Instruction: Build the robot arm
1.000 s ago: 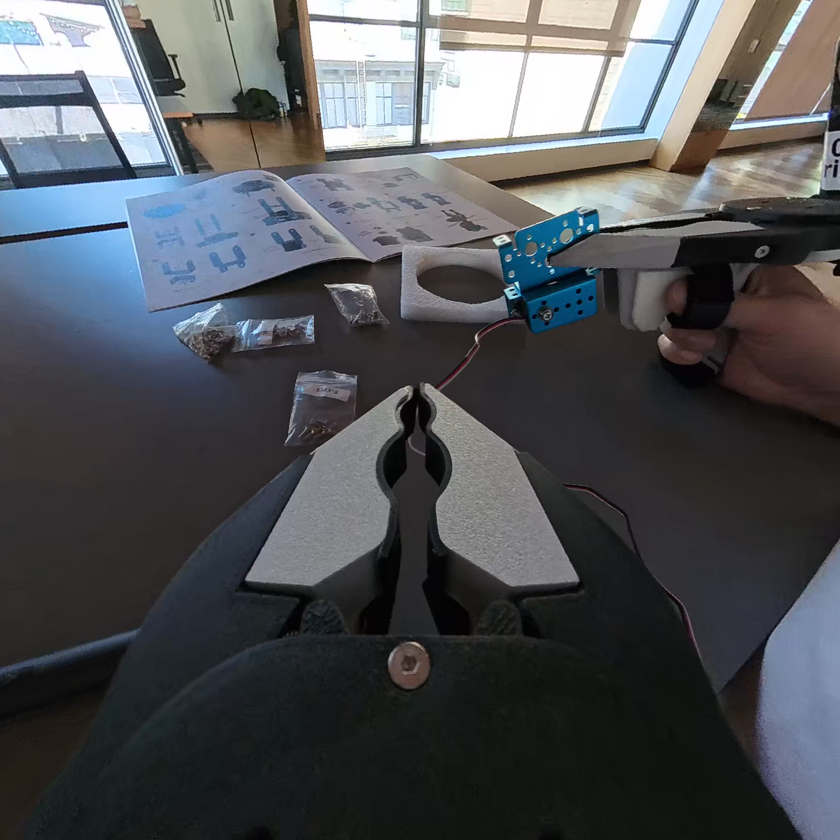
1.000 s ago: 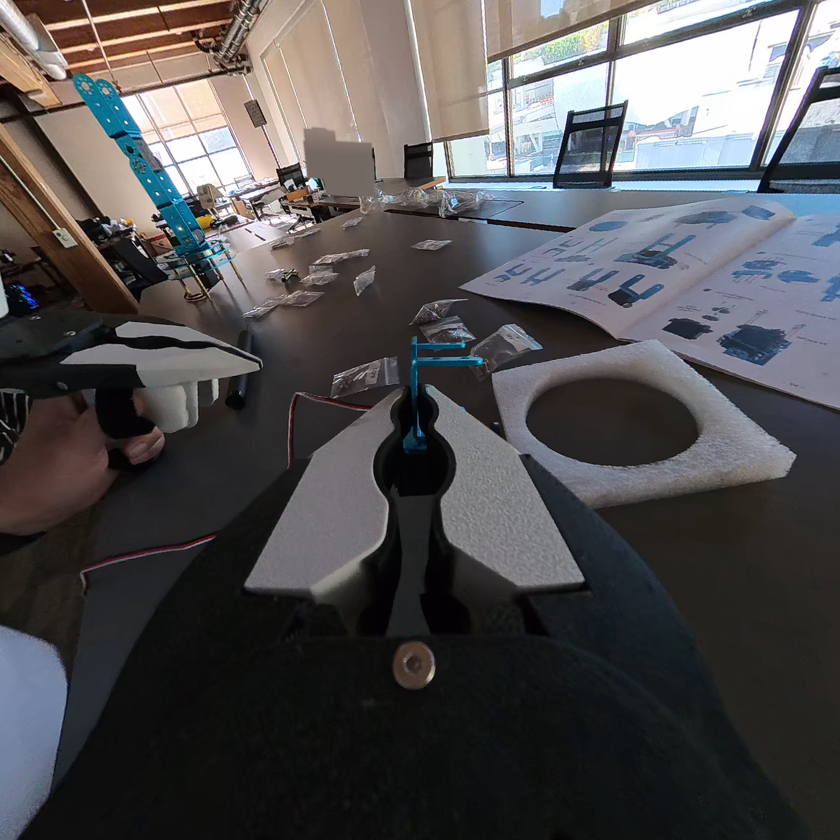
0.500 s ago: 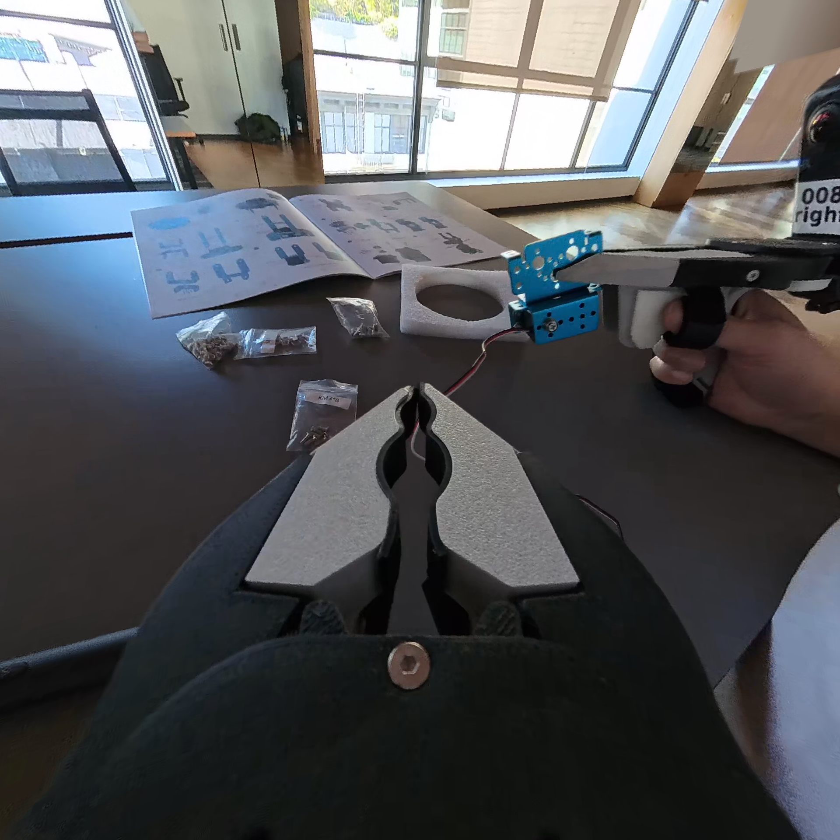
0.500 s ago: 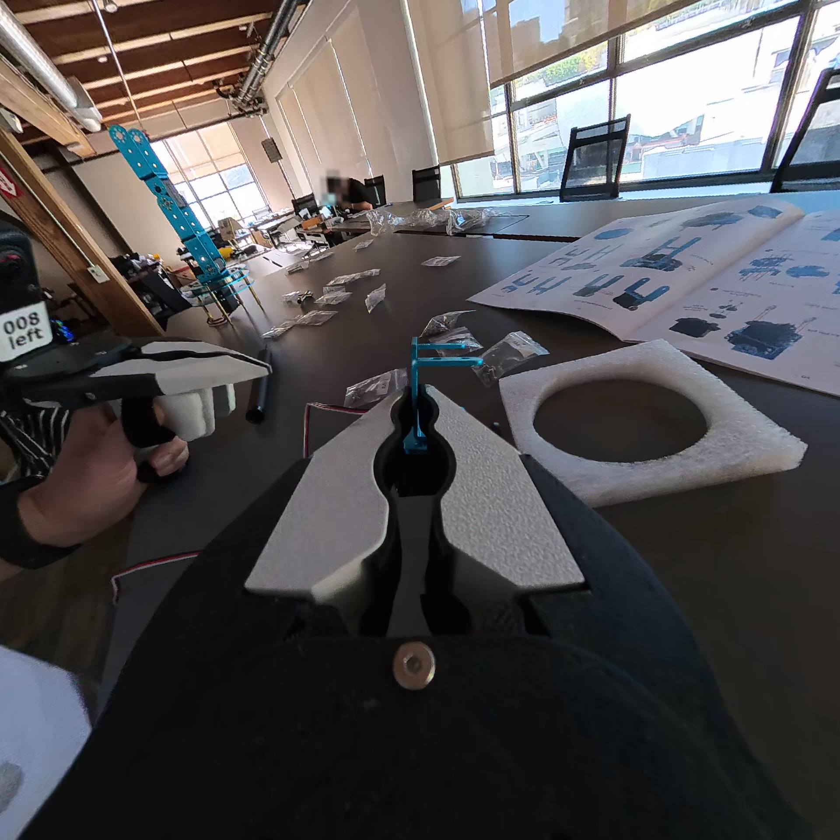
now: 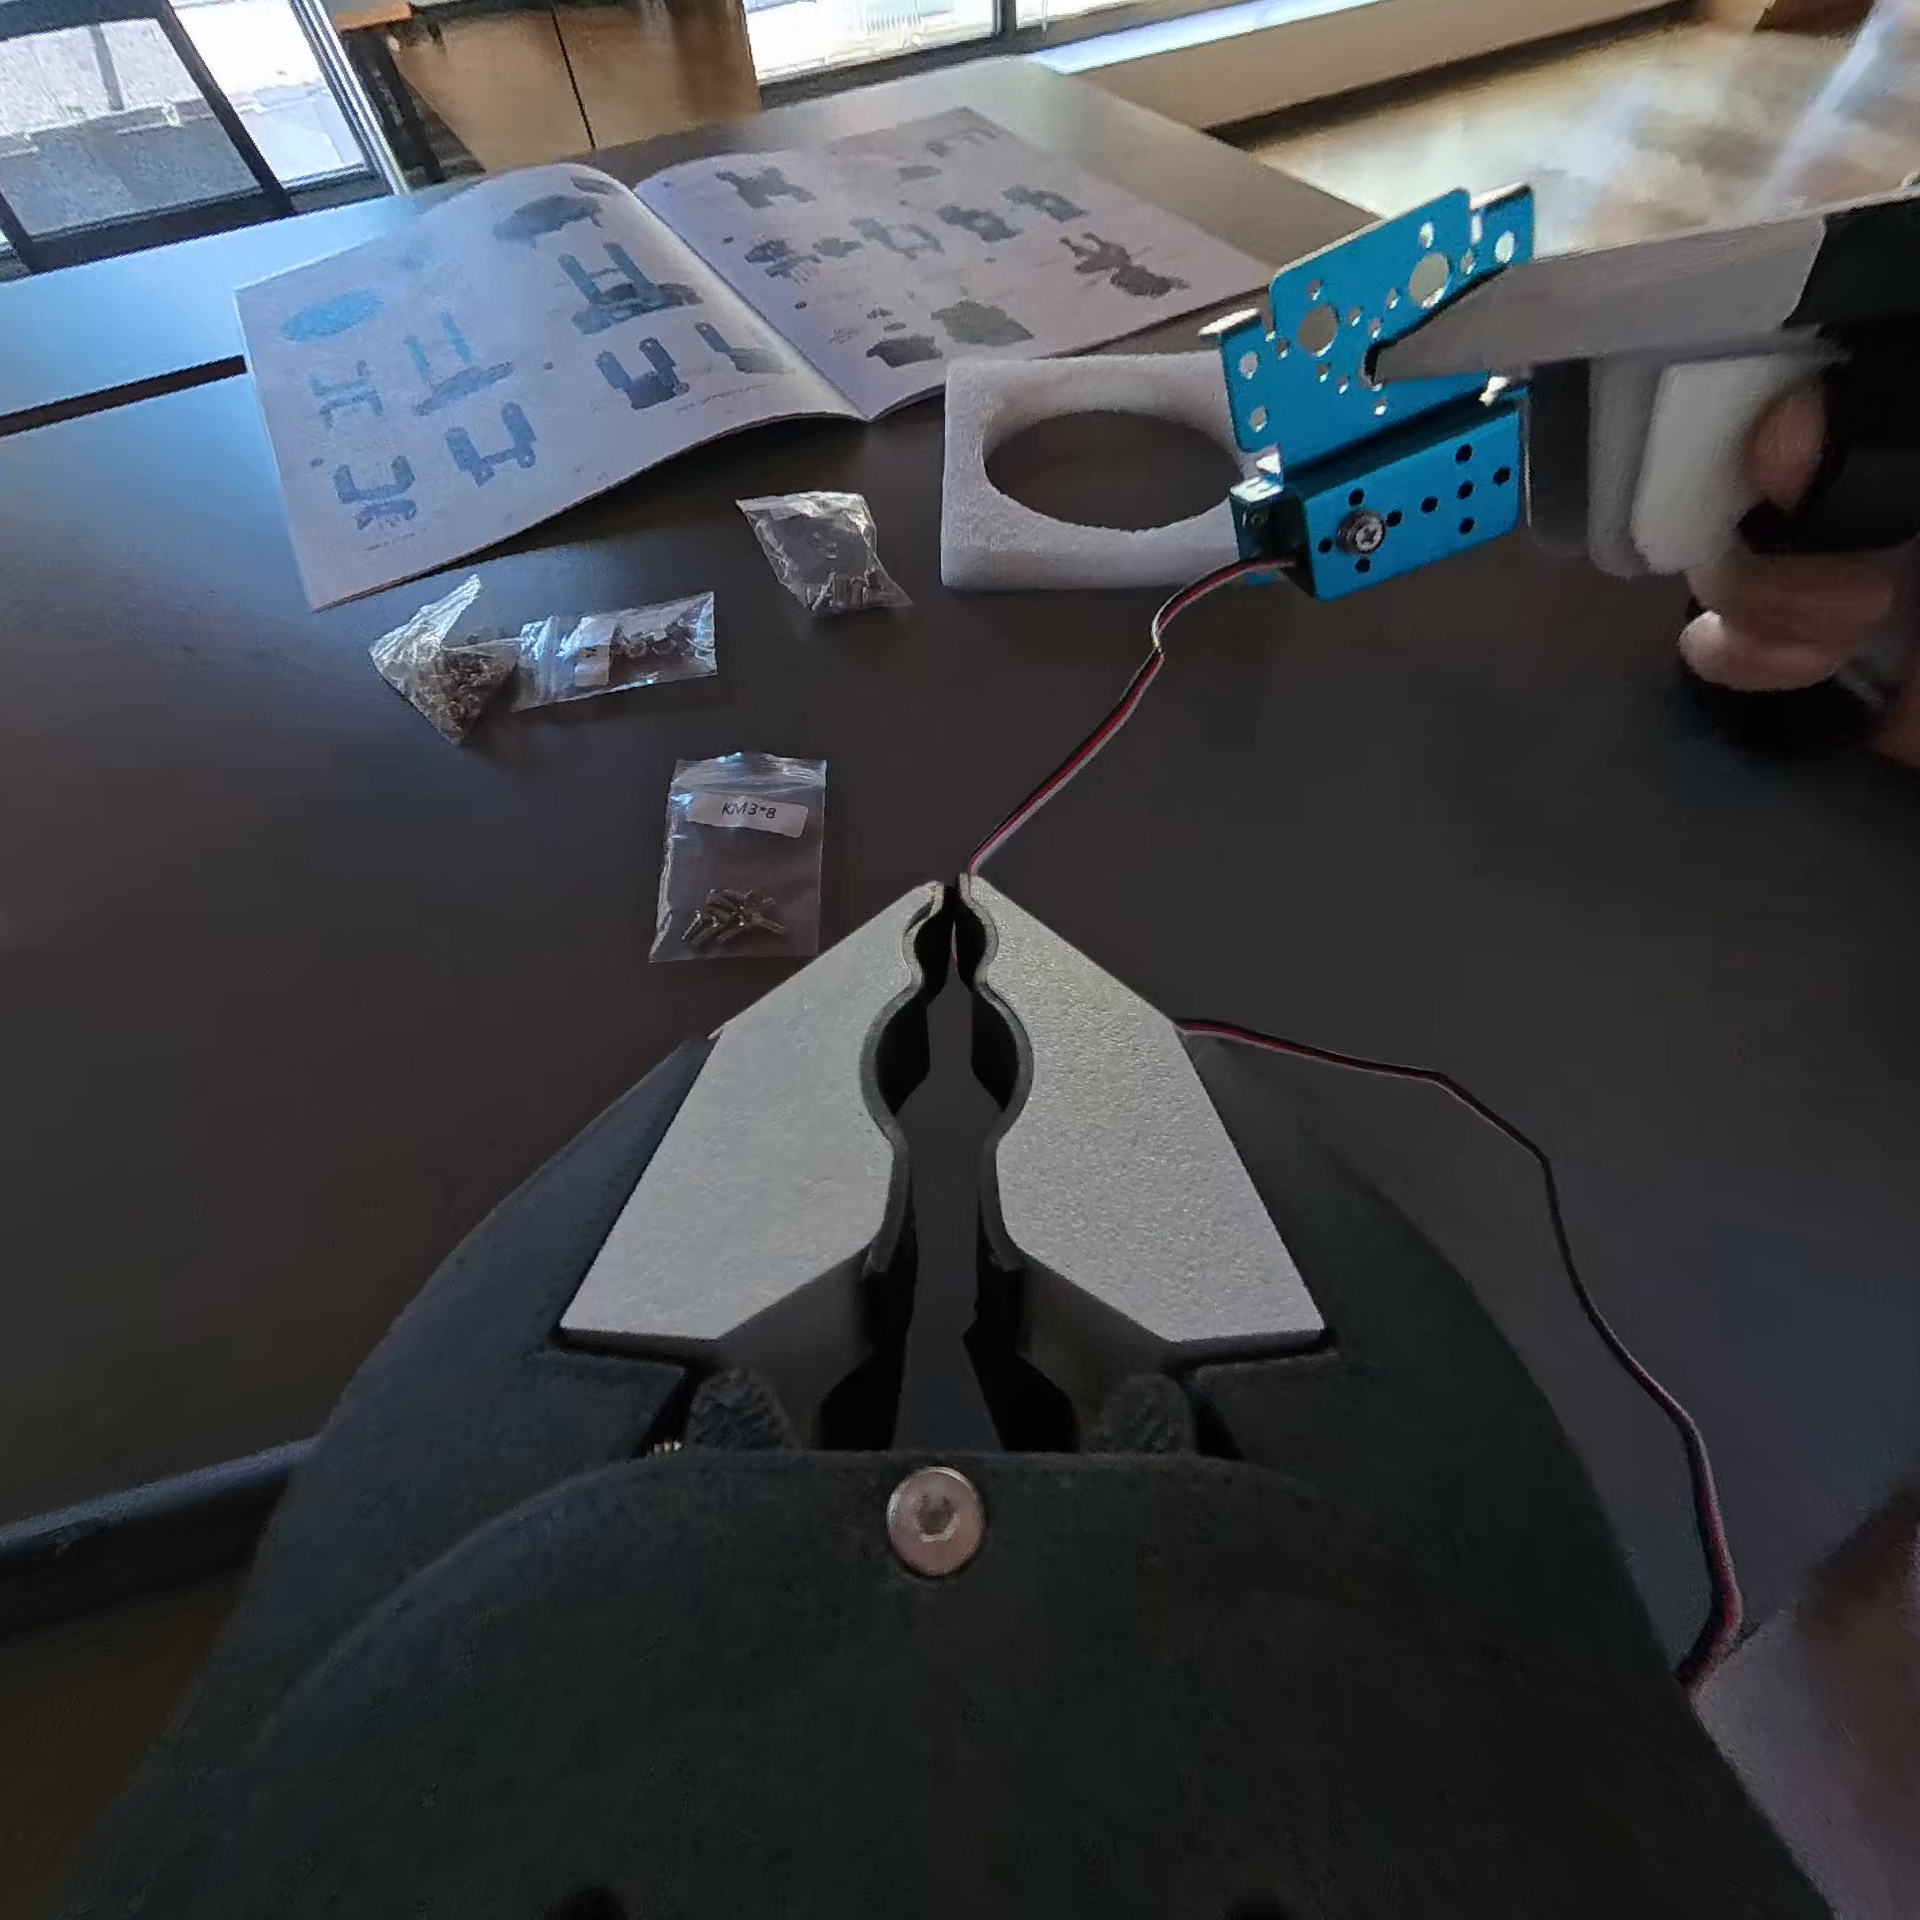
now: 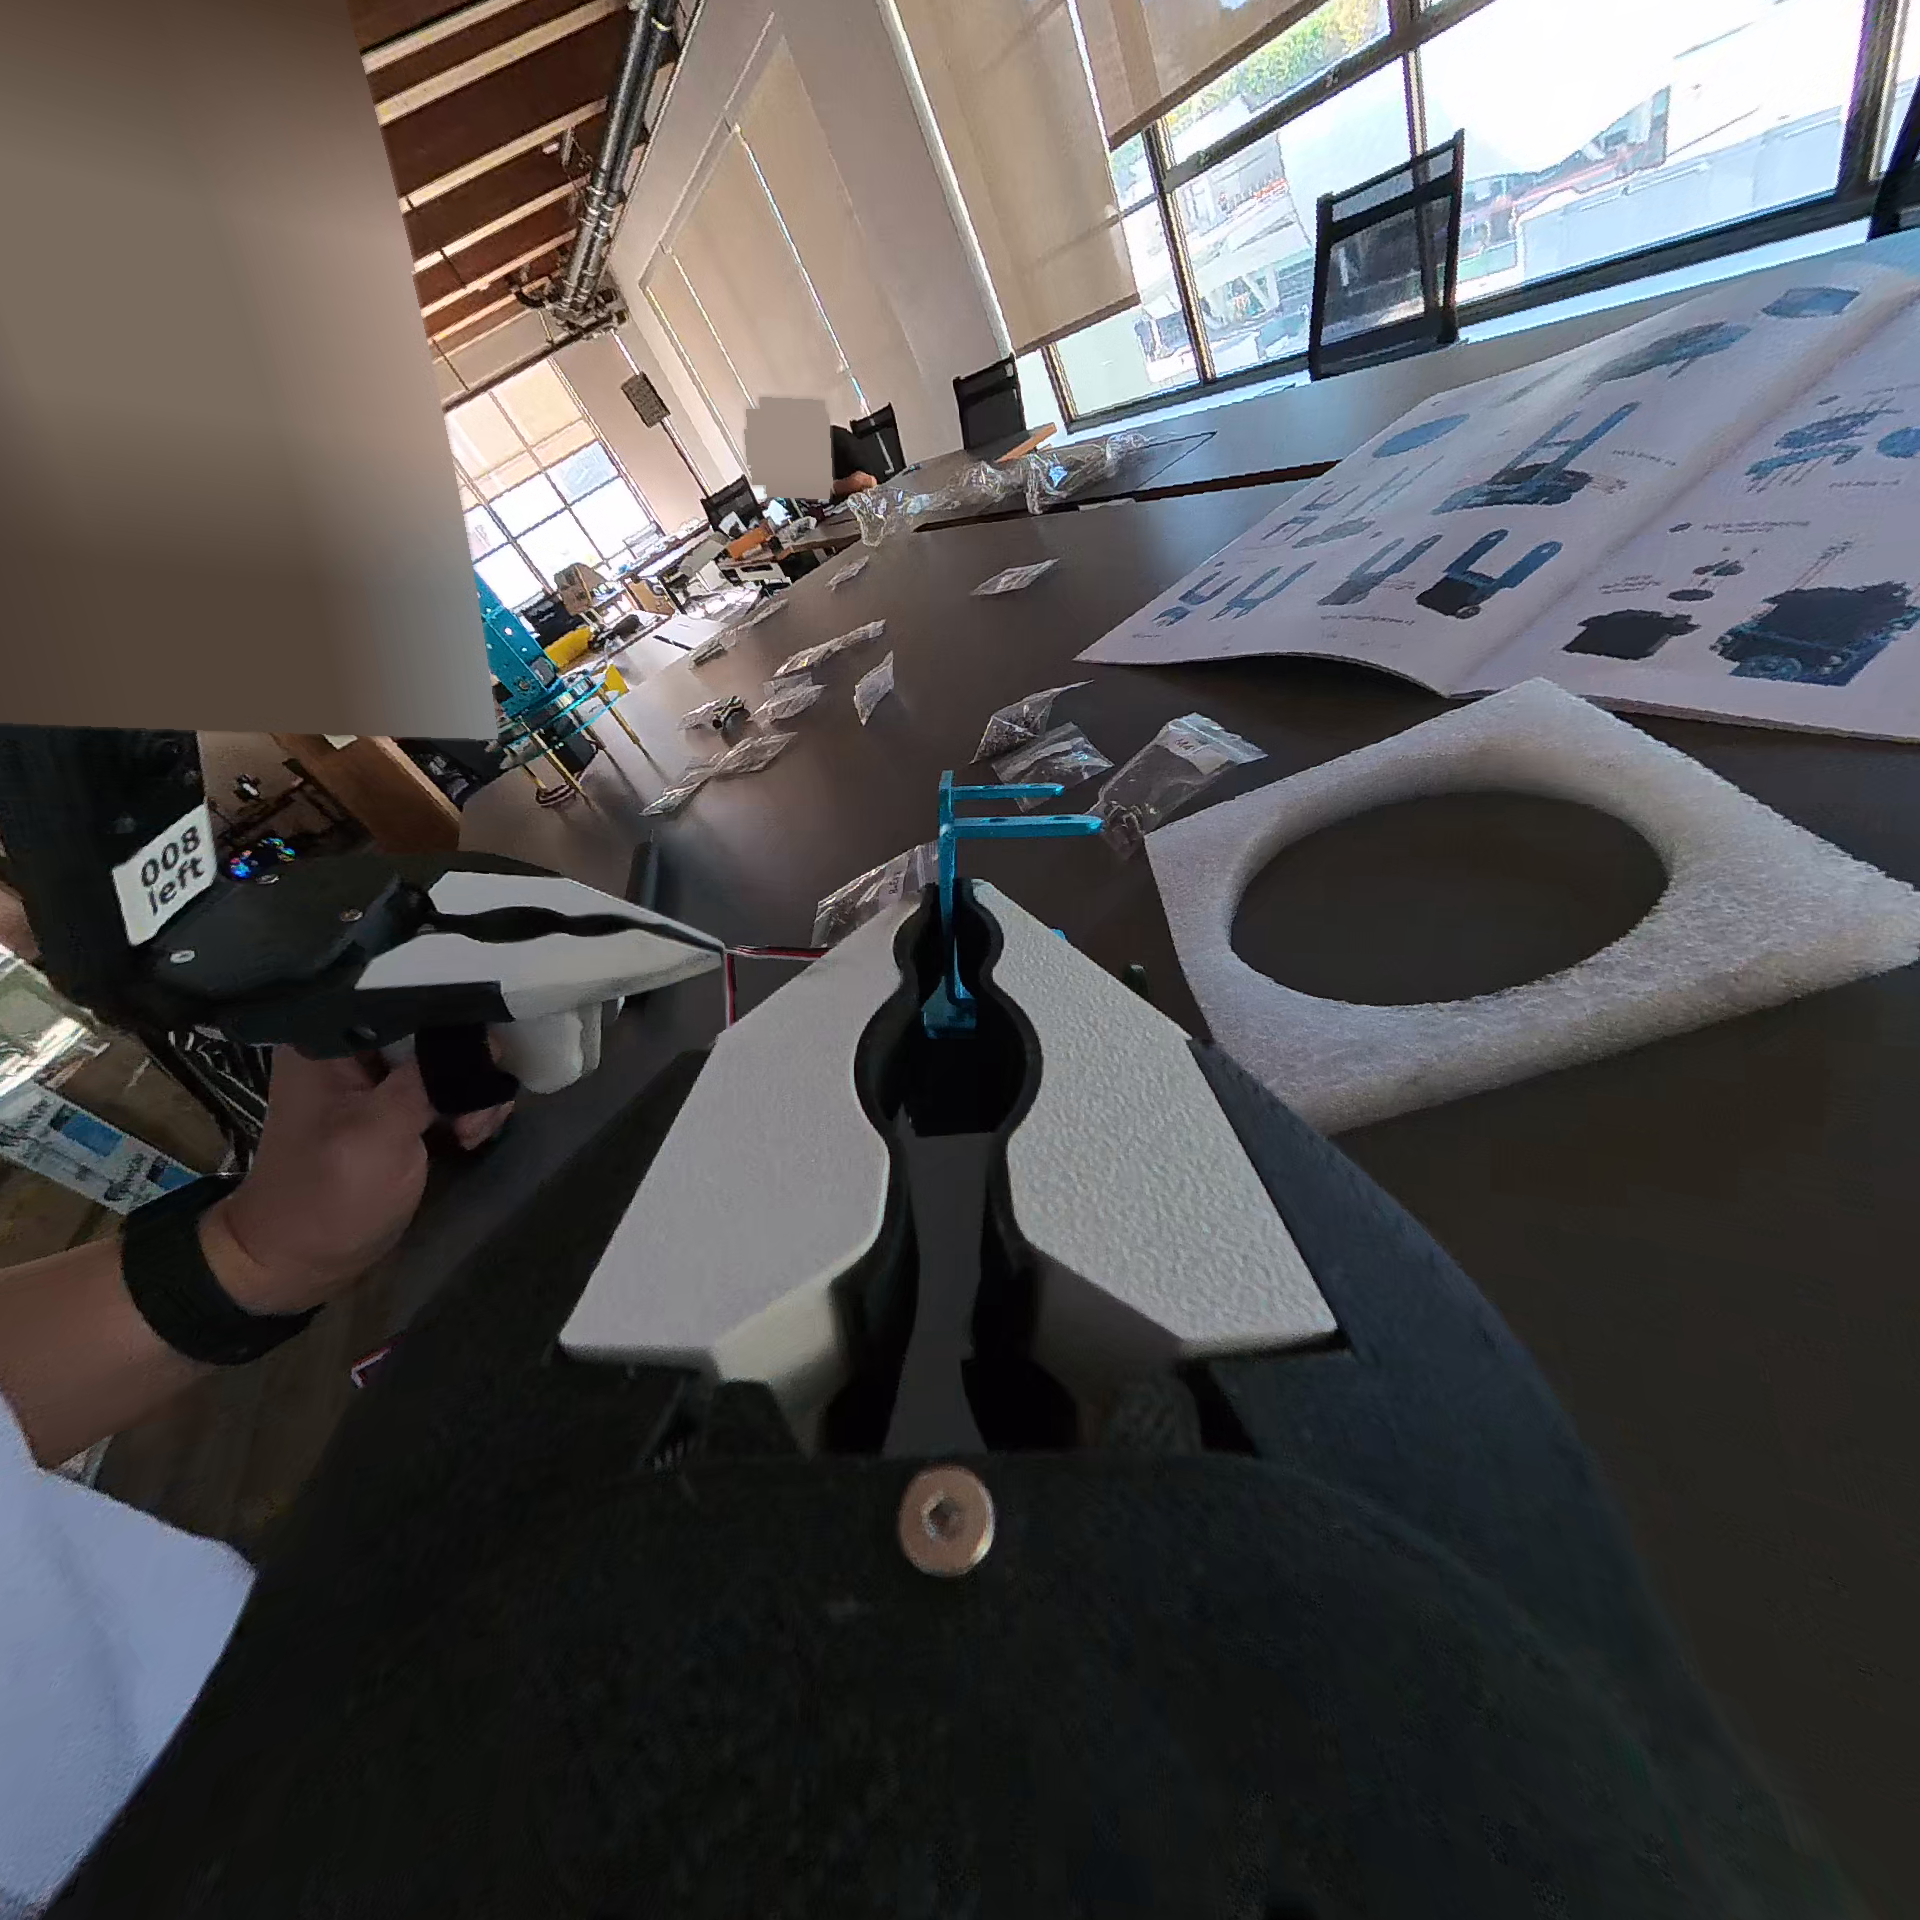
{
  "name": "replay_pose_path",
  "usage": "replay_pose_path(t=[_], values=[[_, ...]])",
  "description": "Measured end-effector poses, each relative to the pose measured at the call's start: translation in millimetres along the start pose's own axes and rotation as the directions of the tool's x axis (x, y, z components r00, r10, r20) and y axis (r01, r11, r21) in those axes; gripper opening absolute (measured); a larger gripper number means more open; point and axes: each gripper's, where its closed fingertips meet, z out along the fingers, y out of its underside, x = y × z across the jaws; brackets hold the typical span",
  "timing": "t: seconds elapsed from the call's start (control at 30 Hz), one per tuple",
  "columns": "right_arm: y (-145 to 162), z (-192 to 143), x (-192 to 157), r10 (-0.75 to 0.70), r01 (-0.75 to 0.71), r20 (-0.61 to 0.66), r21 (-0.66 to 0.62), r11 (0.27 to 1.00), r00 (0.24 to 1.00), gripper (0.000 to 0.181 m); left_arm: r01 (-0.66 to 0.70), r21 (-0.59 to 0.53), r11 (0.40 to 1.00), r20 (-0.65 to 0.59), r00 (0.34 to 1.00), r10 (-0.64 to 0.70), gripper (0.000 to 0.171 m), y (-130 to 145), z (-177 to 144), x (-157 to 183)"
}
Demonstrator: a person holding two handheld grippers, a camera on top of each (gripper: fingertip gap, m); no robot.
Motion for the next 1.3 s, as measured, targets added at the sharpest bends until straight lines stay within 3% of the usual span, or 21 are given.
replay_pose_path(t=[0.47,1.3], values=[[-1,2,0,0.043,-0.043,0.026,0.008,0.999,0.999,0.002,-0.026,-0.027,0.999,0.018,0.999,0.026,0.000,3,3,-1],[2,9,-11,-0.092,0.092,0.005,-0.009,0.996,0.996,0.002,0.016,0.193,0.981,0.020,1.000,-0.020,0.000,-22,-22,-6]])
